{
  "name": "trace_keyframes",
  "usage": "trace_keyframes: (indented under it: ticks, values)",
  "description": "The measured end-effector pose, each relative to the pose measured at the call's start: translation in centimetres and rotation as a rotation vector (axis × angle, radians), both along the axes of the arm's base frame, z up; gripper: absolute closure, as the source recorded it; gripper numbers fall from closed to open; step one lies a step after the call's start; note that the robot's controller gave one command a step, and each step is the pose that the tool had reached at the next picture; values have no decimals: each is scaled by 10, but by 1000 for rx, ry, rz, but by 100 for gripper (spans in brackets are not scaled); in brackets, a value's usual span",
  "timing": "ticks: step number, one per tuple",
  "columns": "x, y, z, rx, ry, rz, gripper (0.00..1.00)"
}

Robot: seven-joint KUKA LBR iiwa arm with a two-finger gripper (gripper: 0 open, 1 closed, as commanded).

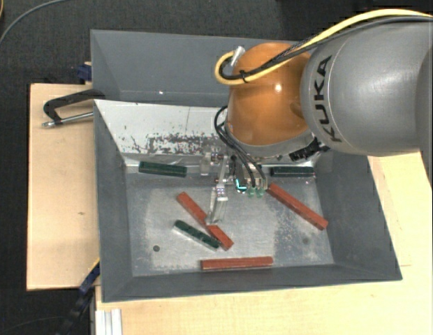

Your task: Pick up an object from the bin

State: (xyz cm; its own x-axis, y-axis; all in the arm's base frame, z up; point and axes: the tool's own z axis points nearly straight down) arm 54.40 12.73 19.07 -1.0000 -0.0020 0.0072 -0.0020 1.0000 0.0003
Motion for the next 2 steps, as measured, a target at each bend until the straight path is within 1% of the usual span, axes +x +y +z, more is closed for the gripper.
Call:
trace_keyframes:
  ticks: [1, 2]
  values:
    - [-15, -18, -124, 0, 2, 116, 0]
    - [-11, -17, -117, 2, -12, 115, 100]
